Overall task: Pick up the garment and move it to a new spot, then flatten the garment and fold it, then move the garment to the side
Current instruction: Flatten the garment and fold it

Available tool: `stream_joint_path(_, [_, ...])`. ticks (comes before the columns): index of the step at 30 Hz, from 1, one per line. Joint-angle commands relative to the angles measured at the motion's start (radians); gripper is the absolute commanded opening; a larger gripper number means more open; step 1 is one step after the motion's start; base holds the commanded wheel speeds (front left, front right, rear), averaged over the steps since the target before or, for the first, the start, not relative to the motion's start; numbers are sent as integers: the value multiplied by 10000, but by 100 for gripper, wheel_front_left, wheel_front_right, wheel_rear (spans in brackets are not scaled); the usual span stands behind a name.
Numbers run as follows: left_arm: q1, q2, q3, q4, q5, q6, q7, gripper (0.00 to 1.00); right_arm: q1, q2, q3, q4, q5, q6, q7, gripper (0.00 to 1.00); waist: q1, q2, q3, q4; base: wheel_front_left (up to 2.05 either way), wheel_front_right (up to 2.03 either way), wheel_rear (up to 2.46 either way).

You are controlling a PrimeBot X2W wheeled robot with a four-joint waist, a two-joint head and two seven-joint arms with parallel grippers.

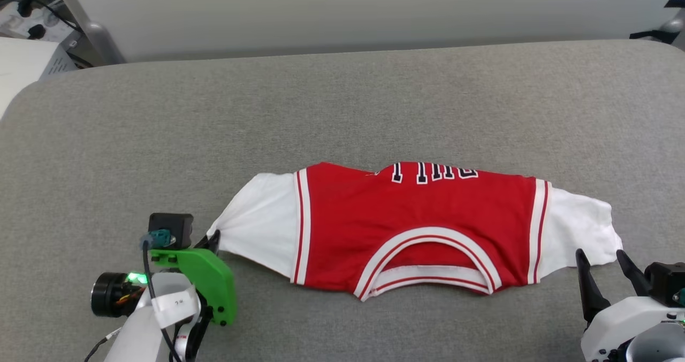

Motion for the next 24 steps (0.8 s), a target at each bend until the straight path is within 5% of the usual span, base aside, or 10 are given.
stream_joint_path(1, [301,161,89,-296,-124,86,120,0,81,-43,2,23,65,-7,107,100,0,-1,-258,304,0,0,0])
stream_joint_path(8, [1715,162,74,-2607,-1064,-166,1214,0,-9,-349,-366,-167,451,-7,1524,100,0,-1,-189,815,0,0,0])
stream_joint_path(13, [2264,136,-251,-3853,-1381,-250,1974,0,-280,-932,-708,-437,672,-7,3870,100,0,-1,-8,1132,0,0,0])
stream_joint_path(24, [2314,256,-730,-5054,-1373,-191,2940,0,-1244,-1757,-1292,-247,271,-7,7064,100,0,-1,468,1645,0,0,0])
